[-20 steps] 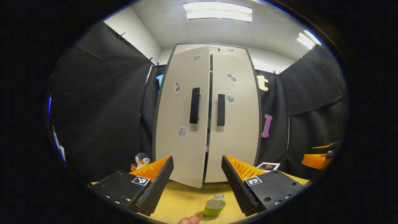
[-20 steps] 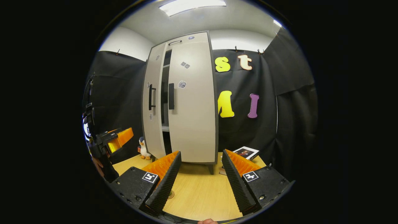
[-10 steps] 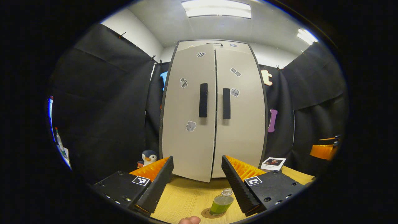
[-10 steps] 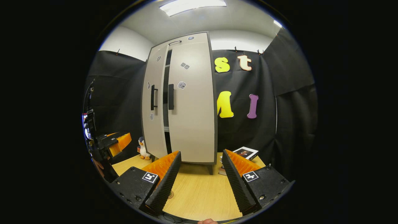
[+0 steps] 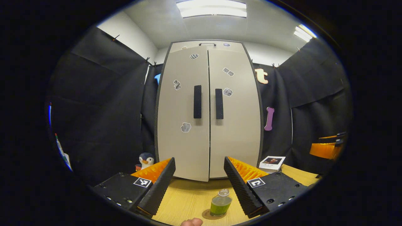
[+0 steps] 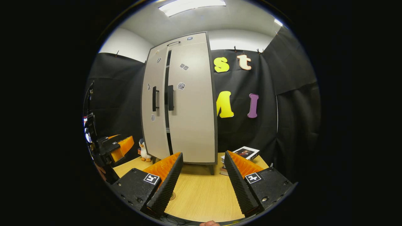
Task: Grasp the bottle in the cabinet with the left hand and place it on the coaster, then close the right door with the right hand and the left door with the left hand.
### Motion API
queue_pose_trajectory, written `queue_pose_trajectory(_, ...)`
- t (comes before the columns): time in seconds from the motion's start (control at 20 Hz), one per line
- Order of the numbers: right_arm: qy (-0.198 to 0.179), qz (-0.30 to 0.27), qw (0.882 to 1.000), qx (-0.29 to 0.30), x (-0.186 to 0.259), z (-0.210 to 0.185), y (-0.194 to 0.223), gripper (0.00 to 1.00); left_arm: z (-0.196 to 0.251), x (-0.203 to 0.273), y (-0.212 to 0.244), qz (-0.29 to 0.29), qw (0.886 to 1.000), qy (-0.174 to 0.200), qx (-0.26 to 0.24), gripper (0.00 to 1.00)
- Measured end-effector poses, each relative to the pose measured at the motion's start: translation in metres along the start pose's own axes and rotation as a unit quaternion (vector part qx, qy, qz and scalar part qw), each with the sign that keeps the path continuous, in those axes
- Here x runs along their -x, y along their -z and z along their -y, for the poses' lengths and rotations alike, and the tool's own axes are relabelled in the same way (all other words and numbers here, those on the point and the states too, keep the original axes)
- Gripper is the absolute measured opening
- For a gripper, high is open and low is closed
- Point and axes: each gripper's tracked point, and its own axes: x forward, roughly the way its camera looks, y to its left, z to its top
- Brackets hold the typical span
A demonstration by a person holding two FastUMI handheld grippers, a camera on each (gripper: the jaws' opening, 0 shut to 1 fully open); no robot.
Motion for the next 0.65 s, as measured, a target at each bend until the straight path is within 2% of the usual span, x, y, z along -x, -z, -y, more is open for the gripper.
queue_pose_trajectory(0.65, 0.002, 0.0, 1.0, -0.001, 0.0007, -0.0012, 0.0002, 0.82, 0.0008, 0.0011, -0.0062, 0.004, 1.0, 0.005, 0.014, 0.95)
